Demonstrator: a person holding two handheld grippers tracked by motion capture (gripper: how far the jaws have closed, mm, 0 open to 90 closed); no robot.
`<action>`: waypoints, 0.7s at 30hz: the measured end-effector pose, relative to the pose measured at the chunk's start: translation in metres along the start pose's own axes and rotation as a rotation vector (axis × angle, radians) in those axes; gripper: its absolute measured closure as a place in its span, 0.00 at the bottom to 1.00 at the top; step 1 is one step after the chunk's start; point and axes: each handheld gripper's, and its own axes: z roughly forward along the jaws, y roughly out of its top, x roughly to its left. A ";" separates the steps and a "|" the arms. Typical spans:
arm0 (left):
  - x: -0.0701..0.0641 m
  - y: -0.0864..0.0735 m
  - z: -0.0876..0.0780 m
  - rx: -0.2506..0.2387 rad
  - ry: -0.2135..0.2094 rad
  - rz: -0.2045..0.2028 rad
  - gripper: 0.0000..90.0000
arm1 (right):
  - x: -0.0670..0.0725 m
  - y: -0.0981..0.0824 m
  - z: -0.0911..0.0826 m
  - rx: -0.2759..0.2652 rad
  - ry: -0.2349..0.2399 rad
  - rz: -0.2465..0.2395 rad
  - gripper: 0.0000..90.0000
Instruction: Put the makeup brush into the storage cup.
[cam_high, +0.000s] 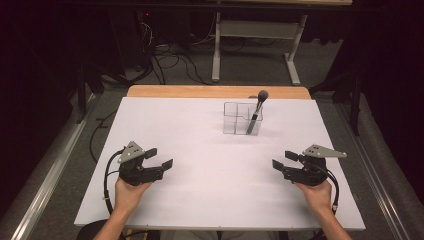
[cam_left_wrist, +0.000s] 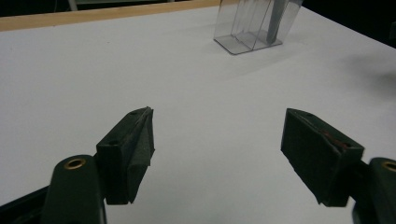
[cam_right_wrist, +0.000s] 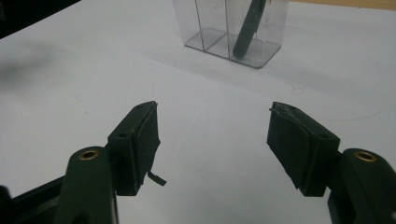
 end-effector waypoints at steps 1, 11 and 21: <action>0.000 0.000 0.000 0.000 0.000 0.000 0.29 | 0.000 0.000 0.000 -0.002 -0.001 0.002 0.40; -0.001 0.000 0.000 0.001 0.000 0.002 0.29 | -0.001 -0.003 0.000 -0.012 -0.011 0.005 0.40; -0.001 0.000 0.001 0.007 -0.002 0.005 0.29 | -0.004 -0.006 0.000 -0.027 -0.014 0.010 0.39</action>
